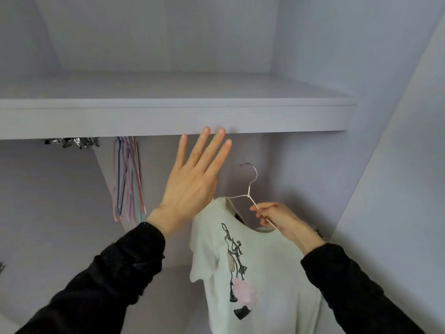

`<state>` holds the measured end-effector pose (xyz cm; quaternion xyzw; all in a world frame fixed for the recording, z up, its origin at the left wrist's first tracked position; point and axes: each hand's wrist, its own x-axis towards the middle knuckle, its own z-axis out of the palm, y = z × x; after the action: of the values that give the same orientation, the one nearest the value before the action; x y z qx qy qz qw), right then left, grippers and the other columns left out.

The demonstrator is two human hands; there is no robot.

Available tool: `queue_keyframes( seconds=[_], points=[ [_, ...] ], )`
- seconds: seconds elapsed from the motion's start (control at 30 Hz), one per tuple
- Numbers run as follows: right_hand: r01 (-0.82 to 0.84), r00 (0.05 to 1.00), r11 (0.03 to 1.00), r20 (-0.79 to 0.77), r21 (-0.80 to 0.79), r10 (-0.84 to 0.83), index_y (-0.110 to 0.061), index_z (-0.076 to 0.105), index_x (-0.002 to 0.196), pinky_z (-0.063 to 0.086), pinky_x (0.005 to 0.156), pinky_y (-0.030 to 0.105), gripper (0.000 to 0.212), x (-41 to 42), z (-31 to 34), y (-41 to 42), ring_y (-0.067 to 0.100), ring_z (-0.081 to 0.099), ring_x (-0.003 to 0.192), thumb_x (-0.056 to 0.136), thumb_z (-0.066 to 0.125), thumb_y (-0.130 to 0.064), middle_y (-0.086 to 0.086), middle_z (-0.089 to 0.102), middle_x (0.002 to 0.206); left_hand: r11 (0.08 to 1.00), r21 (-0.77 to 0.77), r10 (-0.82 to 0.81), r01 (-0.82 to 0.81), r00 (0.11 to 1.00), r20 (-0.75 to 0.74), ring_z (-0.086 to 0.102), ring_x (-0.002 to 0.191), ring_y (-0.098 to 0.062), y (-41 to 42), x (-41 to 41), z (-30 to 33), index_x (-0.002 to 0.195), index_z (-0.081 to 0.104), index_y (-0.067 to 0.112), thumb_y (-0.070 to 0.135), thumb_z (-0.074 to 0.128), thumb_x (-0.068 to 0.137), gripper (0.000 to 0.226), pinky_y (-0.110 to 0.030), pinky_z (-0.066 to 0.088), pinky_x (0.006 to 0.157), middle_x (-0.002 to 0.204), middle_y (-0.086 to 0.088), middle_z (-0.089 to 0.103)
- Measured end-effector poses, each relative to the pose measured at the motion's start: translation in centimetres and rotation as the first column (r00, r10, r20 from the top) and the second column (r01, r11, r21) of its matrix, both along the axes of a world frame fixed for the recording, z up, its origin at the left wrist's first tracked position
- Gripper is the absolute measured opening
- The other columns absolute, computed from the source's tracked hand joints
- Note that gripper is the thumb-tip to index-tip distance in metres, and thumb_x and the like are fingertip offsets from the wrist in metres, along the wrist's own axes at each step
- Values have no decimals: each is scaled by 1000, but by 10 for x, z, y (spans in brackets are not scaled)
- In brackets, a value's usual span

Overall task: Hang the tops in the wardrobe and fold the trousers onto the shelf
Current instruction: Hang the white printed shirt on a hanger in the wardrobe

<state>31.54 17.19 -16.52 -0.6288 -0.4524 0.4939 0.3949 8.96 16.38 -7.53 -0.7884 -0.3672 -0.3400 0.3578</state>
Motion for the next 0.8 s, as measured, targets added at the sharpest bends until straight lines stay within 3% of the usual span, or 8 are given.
queue_keyframes(
  seconds=[0.2, 0.57, 0.8],
  points=[
    [90, 982, 988, -176, 129, -66, -8, 61, 113, 54, 52, 18, 30, 20, 30, 32, 13, 41, 60, 97, 40, 5, 5, 47, 75, 983, 23, 180, -180, 983, 32, -11, 145, -28, 28, 9, 12, 149, 12, 12, 0, 67, 70, 97, -57, -8, 110, 155, -9, 10],
    [292, 866, 937, -470, 192, -174, -5, 56, 121, 55, 49, 24, 29, 44, 65, 98, 19, 53, 67, 99, 38, 0, 7, 45, 72, 969, 125, 213, -213, 977, 10, -16, 144, -27, 40, 9, 5, 150, -7, 15, -11, 61, 62, 114, -57, -13, 110, 156, -2, -19],
    [330, 819, 925, -544, 186, -183, 2, 49, 126, 56, 51, 26, 30, 59, 77, 132, 21, 57, 69, 97, 42, 2, 9, 50, 77, 957, 146, 252, -249, 968, -2, -14, 144, -29, 43, 11, 5, 150, -5, 14, -15, 59, 58, 116, -58, -11, 111, 157, -6, -10]
  ],
)
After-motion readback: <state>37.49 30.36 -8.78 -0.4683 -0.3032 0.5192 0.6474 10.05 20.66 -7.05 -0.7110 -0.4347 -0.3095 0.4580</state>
